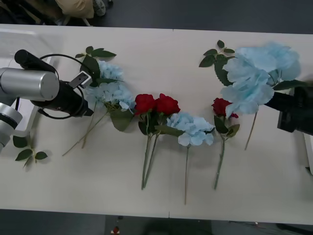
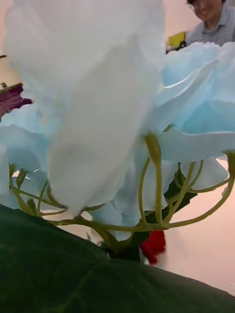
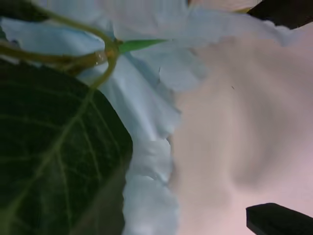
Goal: Put the red flowers into the right box and the blue flowers into the left box
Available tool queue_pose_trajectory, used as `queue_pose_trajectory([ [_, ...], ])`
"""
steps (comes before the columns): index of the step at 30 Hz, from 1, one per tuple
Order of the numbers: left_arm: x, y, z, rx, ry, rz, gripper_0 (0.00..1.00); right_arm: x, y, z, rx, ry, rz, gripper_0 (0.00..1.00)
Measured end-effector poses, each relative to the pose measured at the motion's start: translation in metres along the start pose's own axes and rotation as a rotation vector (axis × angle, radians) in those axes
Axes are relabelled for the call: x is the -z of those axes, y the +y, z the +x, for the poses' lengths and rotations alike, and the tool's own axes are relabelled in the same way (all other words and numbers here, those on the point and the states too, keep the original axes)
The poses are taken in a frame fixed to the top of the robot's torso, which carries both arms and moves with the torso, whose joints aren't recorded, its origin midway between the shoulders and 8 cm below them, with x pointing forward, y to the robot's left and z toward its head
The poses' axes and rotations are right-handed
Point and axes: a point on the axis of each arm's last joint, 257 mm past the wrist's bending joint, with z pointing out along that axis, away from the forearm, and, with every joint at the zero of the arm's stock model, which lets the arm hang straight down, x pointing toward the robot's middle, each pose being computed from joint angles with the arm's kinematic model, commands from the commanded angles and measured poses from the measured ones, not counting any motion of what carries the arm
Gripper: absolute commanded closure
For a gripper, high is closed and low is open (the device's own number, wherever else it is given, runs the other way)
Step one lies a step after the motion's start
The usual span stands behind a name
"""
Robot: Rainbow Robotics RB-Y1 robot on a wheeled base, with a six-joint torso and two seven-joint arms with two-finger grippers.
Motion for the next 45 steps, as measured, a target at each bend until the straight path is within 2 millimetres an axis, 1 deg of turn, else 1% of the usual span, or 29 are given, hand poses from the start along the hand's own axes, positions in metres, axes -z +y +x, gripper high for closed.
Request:
queue_pose_trajectory([
  [4,0.004,-0.009,-0.01,-0.027,-0.014,0.01,0.0,-0.029,0.015,-0.006,0.005,-0.018,-0.072,1.0],
  [9,0.005,-0.018,-0.014,-0.023,-0.023,0.039,0.0,-0.074,0.027,-0.007,0.059,0.025,-0.14,1.0],
  [12,0.003,-0.024,-0.017,-0.025,-0.026,0.045,0.0,-0.097,0.04,-0.014,0.1,0.042,-0.201,1.0],
  [13,0.002,-0.025,-0.018,-0.029,-0.025,0.044,0.13,-0.103,0.044,-0.017,0.112,0.047,-0.22,1.0],
  [14,0.0,-0.026,-0.018,-0.036,-0.022,0.035,0.17,-0.108,0.047,-0.019,0.123,0.053,-0.239,1.0],
  [15,-0.001,-0.025,-0.019,-0.043,-0.019,0.026,0.41,-0.112,0.049,-0.022,0.129,0.054,-0.254,1.0],
  [16,-0.002,-0.025,-0.019,-0.051,-0.017,0.016,0.63,-0.116,0.051,-0.024,0.129,0.051,-0.267,1.0],
  [18,-0.004,-0.021,-0.023,-0.064,-0.027,-0.01,0.99,-0.121,0.049,-0.028,0.121,0.046,-0.282,1.0],
  [21,-0.007,-0.015,-0.031,-0.1,-0.048,-0.059,1.0,-0.123,0.045,-0.028,0.109,0.051,-0.29,1.0],
  [24,-0.013,-0.018,-0.033,-0.147,-0.059,-0.089,1.0,-0.122,0.04,-0.025,0.095,0.057,-0.29,1.0],
  [29,-0.022,-0.028,-0.018,-0.163,-0.038,-0.08,1.0,-0.122,0.037,-0.022,0.081,0.06,-0.285,1.0],
  [42,-0.022,-0.028,-0.02,-0.163,-0.048,-0.083,1.0,-0.122,0.038,-0.021,0.08,0.061,-0.287,1.0],
  [45,-0.022,-0.027,-0.023,-0.163,-0.06,-0.088,1.0,-0.125,0.042,-0.017,0.077,0.069,-0.3,1.0],
])
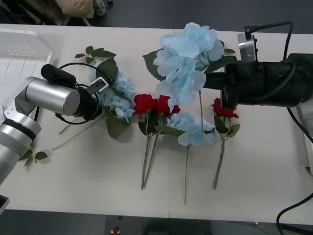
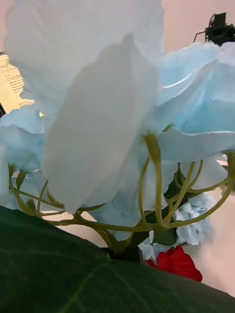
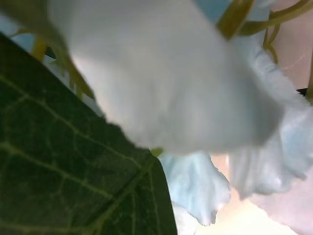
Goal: Put the red flowers into the right box and the blue flowers into the left box
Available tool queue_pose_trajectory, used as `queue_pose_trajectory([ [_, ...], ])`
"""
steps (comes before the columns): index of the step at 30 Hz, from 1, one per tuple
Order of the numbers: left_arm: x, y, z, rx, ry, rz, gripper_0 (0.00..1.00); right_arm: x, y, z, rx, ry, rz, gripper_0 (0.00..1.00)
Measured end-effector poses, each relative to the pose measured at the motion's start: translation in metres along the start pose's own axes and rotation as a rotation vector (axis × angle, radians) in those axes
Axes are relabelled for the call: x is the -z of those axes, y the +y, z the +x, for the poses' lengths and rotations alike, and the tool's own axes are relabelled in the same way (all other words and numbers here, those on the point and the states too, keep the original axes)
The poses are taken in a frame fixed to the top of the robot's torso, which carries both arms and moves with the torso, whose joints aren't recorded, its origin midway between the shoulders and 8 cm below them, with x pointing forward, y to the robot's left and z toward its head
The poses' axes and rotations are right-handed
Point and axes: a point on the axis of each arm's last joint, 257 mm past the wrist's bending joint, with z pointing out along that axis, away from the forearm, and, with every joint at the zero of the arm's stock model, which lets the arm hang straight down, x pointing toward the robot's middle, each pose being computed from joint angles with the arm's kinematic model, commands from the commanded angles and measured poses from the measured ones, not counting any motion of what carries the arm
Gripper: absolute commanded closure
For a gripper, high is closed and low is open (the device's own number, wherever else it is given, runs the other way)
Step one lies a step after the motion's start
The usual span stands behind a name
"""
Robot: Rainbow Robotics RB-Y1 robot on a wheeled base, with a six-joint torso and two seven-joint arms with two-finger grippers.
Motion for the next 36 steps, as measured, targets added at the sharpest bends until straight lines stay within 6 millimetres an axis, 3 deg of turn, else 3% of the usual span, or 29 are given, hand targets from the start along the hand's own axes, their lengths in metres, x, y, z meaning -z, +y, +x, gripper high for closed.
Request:
queue_pose_trajectory([
  [6,0.001,0.001,-0.001,0.007,-0.004,0.0,1.0,-0.019,0.012,0.013,0.005,0.049,-0.046,1.0],
  [8,0.005,0.009,-0.005,0.02,-0.016,-0.011,1.0,-0.024,0.011,0.012,0.009,0.05,-0.047,1.0],
  [10,0.022,0.028,-0.012,0.007,-0.015,-0.048,1.0,-0.027,0.01,0.012,0.01,0.048,-0.043,1.0],
  [12,0.059,0.06,-0.016,-0.08,0.027,-0.123,1.0,-0.029,0.011,0.013,0.008,0.048,-0.044,1.0],
  [15,0.145,0.123,-0.013,-0.303,0.141,-0.316,1.0,-0.03,0.011,0.013,0.007,0.049,-0.045,1.0],
  [18,0.221,0.175,0.0,-0.354,0.251,-0.509,1.0,-0.03,0.011,0.013,0.007,0.049,-0.045,1.0],
  [21,0.262,0.215,0.026,-0.308,0.35,-0.64,1.0,-0.03,0.011,0.013,0.007,0.049,-0.045,1.0],
  [23,0.264,0.229,0.047,-0.277,0.396,-0.642,1.0,-0.03,0.011,0.013,0.007,0.049,-0.045,1.0],
  [26,0.252,0.252,0.069,-0.258,0.414,-0.647,1.0,-0.03,0.011,0.013,0.007,0.048,-0.045,1.0],
  [35,0.157,0.325,0.132,-0.255,0.188,-0.765,0.99,-0.03,0.008,0.011,0.007,0.041,-0.031,1.0],
  [36,0.15,0.326,0.142,-0.259,0.182,-0.773,0.84,-0.03,0.007,0.011,0.008,0.04,-0.028,1.0],
])
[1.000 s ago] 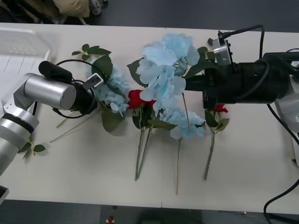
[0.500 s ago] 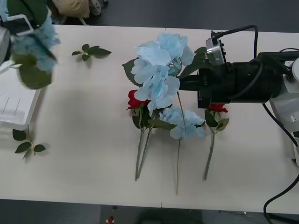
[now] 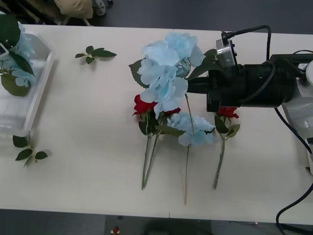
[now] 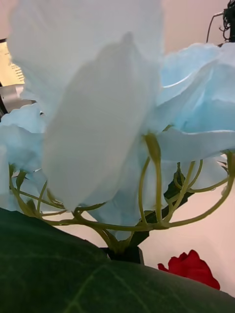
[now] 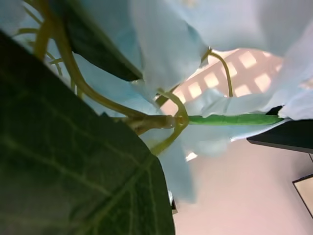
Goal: Put the red flowers into the right box and the blue flowers into the left box
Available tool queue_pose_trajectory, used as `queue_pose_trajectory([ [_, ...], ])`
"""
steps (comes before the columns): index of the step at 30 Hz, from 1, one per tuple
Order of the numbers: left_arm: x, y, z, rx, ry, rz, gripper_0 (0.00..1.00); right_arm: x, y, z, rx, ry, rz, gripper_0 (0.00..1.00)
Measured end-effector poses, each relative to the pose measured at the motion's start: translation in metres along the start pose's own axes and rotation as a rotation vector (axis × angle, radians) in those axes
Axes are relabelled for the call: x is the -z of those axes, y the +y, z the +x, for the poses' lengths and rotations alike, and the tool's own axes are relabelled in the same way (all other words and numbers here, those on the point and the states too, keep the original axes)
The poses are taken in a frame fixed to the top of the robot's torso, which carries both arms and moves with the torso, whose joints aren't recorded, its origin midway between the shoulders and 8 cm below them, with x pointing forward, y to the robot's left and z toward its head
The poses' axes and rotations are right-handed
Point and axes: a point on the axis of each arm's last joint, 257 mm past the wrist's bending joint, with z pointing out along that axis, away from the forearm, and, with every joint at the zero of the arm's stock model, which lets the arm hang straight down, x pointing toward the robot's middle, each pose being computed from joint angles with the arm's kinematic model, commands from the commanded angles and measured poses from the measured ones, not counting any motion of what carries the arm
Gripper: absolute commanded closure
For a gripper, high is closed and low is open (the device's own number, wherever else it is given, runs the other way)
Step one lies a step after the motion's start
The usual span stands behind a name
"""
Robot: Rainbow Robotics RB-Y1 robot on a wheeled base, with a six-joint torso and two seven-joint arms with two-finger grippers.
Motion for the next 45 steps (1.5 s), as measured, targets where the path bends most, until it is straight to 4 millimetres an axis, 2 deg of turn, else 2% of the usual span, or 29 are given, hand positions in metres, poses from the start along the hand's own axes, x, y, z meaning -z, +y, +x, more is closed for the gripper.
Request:
queue_pose_trajectory([
  [1,-0.004,-0.007,0.008,-0.006,0.005,0.003,0.59,0.0,0.0,0.0,0.0,0.0,0.0,1.0],
  [2,-0.006,-0.013,0.015,-0.009,0.016,0.012,0.15,0.0,0.0,0.0,0.0,0.001,-0.001,1.0],
  [3,-0.007,-0.017,0.019,-0.009,0.023,0.019,0.0,0.0,0.0,0.0,0.0,0.002,0.0,1.0],
  [9,-0.006,-0.008,0.015,-0.037,0.016,-0.01,0.0,0.0,0.0,0.001,0.002,0.005,0.001,1.0],
  [13,-0.006,-0.009,0.012,-0.024,0.008,-0.006,0.0,0.0,-0.001,0.003,0.003,0.01,0.003,1.0],
  [14,-0.006,-0.012,0.008,0.003,-0.006,0.004,0.0,0.0,-0.001,0.003,0.003,0.01,0.004,1.0],
  [16,0.0,-0.029,-0.015,0.124,-0.067,0.083,0.0,0.0,-0.001,0.002,0.003,0.01,0.004,1.0],
  [18,0.024,-0.063,-0.054,0.225,-0.15,0.268,0.0,0.0,-0.001,0.003,0.003,0.01,0.004,1.0],
  [20,0.062,-0.092,-0.09,0.131,-0.232,0.417,0.0,0.0,-0.001,0.003,0.003,0.01,0.004,1.0],
  [22,0.089,-0.105,-0.117,0.007,-0.292,0.467,0.0,0.0,-0.001,0.003,0.003,0.01,0.004,1.0],
  [24,0.109,-0.122,-0.148,0.031,-0.351,0.542,0.0,0.0,-0.002,0.003,0.0,0.011,0.005,1.0],
  [28,0.153,-0.164,-0.223,0.225,-0.512,0.745,0.0,0.0,-0.004,0.004,-0.004,0.009,0.012,1.0],
  [30,0.189,-0.186,-0.267,0.383,-0.628,0.89,0.0,0.0,-0.007,0.003,-0.005,0.004,0.023,1.0],
  [32,0.222,-0.21,-0.298,0.538,-0.704,1.052,0.0,0.001,-0.008,0.003,-0.006,0.004,0.024,1.0],
  [35,0.256,-0.248,-0.327,0.811,-0.736,1.291,0.0,0.001,-0.011,0.003,-0.012,0.0,0.035,1.0],
  [37,0.277,-0.263,-0.344,0.992,-0.75,1.43,0.0,0.002,-0.014,0.003,-0.021,-0.008,0.043,1.0],
  [38,0.285,-0.272,-0.349,1.024,-0.752,1.467,0.0,0.002,-0.015,0.004,-0.024,-0.008,0.044,1.0],
  [41,0.309,-0.299,-0.363,0.961,-0.797,1.502,0.0,0.002,-0.017,0.006,-0.031,-0.007,0.047,1.0],
  [45,0.353,-0.301,-0.393,1.014,-0.872,1.617,0.0,0.003,-0.017,0.007,-0.034,-0.006,0.048,1.0],
])
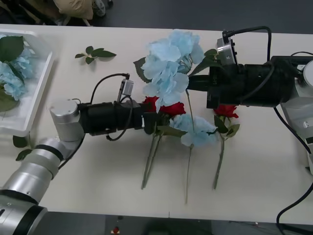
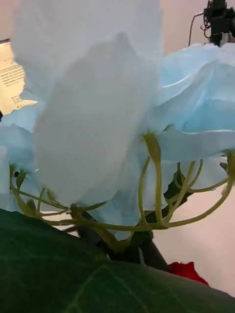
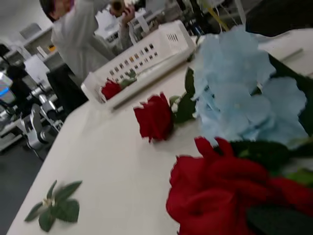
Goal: Put the red flowers into the right box and the blue flowers into the left box
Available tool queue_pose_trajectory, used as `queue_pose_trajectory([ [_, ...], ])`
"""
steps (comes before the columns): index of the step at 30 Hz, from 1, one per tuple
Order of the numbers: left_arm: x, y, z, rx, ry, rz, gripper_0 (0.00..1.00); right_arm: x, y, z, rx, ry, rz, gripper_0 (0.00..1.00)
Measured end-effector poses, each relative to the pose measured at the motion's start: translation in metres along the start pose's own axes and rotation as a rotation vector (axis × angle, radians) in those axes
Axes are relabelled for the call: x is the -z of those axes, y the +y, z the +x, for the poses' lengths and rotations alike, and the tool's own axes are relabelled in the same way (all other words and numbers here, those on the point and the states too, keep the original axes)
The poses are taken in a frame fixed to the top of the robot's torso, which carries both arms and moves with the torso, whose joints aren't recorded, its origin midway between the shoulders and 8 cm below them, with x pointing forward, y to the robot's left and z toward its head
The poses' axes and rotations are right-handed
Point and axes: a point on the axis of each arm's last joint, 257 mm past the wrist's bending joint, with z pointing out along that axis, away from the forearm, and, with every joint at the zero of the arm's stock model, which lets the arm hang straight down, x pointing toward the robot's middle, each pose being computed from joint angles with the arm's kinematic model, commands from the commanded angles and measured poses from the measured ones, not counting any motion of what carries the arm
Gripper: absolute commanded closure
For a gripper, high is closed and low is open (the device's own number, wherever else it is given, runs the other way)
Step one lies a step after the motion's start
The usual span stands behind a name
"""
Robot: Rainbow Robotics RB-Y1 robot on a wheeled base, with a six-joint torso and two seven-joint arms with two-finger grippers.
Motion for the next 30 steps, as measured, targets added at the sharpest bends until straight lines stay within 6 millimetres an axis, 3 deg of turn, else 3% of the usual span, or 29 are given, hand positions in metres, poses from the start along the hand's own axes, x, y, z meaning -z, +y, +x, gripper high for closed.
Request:
queue_pose_trajectory([
  [5,-0.03,-0.038,0.009,0.017,0.023,0.104,0.0,0.0,0.0,0.0,0.0,0.001,-0.002,1.0],
  [12,-0.049,-0.075,-0.012,-0.12,0.066,0.187,0.0,0.0,0.0,0.0,0.0,0.001,-0.002,1.0],
  [13,-0.052,-0.08,-0.016,-0.134,0.061,0.195,0.18,0.0,0.0,0.0,0.0,0.001,-0.002,1.0],
  [14,-0.056,-0.084,-0.018,-0.145,0.057,0.196,0.9,0.0,0.0,0.0,0.0,0.001,-0.002,1.0],
  [15,-0.062,-0.088,-0.019,-0.153,0.052,0.196,1.0,0.0,0.0,0.0,0.0,0.001,-0.002,1.0],
  [18,-0.085,-0.101,-0.01,-0.159,0.054,0.193,1.0,0.0,0.0,0.0,0.0,0.0,-0.002,1.0],
  [21,-0.098,-0.099,-0.008,-0.141,0.032,0.161,1.0,0.007,-0.006,0.002,-0.002,0.011,0.014,1.0],
  [30,-0.104,-0.101,-0.009,-0.136,0.022,0.154,1.0,0.013,-0.008,0.002,0.0,0.019,0.018,1.0],
])
